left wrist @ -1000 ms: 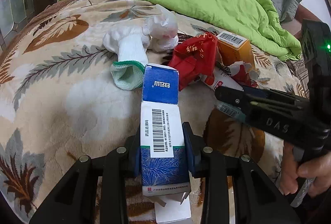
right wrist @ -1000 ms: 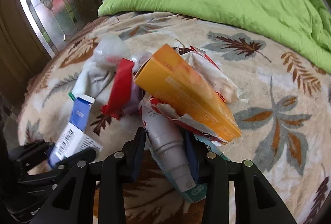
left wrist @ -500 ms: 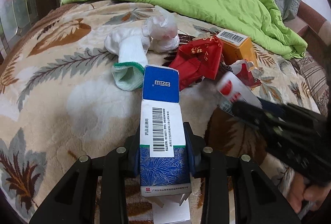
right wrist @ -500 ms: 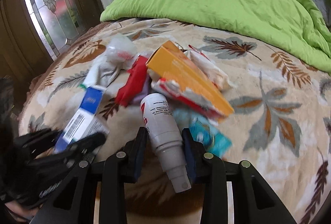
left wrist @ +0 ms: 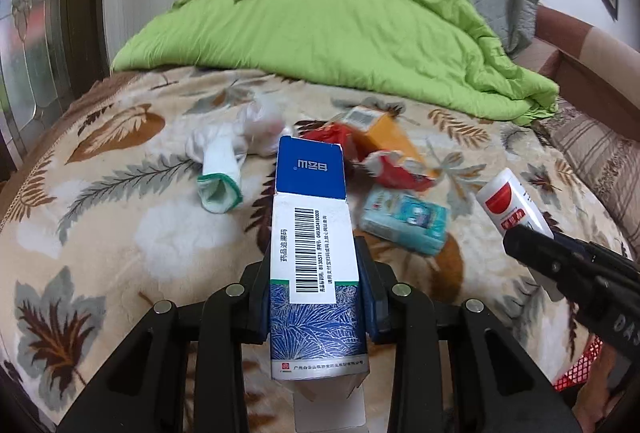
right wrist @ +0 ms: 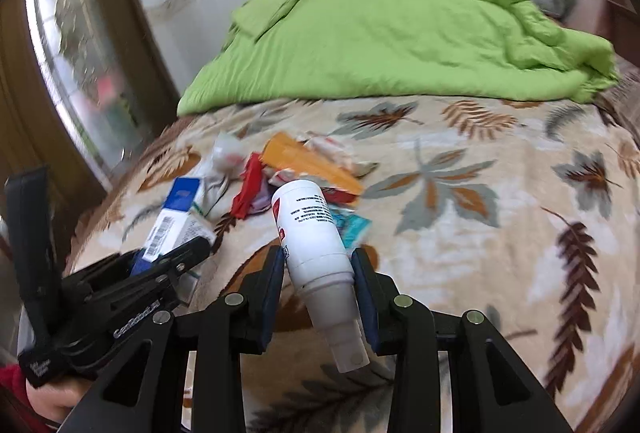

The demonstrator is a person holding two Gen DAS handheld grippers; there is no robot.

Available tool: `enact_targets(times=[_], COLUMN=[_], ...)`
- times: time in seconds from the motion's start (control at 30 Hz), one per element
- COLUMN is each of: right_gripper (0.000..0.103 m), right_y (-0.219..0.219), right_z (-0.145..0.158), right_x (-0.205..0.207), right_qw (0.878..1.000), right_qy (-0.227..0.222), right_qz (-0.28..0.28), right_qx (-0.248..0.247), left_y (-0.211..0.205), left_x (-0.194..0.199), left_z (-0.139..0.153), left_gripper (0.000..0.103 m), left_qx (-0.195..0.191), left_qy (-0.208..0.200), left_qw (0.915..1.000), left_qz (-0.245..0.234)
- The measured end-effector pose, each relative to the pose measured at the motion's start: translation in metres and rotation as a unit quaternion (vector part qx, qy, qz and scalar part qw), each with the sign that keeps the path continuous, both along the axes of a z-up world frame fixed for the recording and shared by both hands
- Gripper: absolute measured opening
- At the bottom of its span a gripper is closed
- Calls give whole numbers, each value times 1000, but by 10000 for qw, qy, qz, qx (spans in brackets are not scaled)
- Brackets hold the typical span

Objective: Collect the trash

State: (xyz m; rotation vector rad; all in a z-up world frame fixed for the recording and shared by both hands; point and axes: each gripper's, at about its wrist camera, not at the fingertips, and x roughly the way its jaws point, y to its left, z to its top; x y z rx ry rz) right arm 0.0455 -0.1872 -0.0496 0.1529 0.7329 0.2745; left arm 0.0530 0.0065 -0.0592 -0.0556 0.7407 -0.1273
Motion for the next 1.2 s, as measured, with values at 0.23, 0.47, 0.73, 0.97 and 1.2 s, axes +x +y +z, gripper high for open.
enact_targets(times=[0.23,0.47,0.73,0.97,1.2], right_gripper=[37,37,37,37,37], right_y=[-28,-27,-26,-26,-26], right_z=[4,4,3,1,1], right_x=[-20,-20,-20,-18,-18], right_qw=[9988,9990,9991,9991,9991], right_qy=[-55,-113,-94,-69,-66], right_qz=[-360,-357,-330,-329,-323], right_qx=[329,228,246,257,255], left_y=[-23,-29,-31,-33,-35], left_x=[-25,-20,-19,-20,-21], left_z=[9,3,0,0,0], left_gripper=[32,32,32,32,32], left_qx=[500,719,844,860,863], left_qy=[-427,-443,-467,-478,-483], left_qw=[9978,9964,9953,9950,9950], left_qz=[-130,-93,-116,-143,-158])
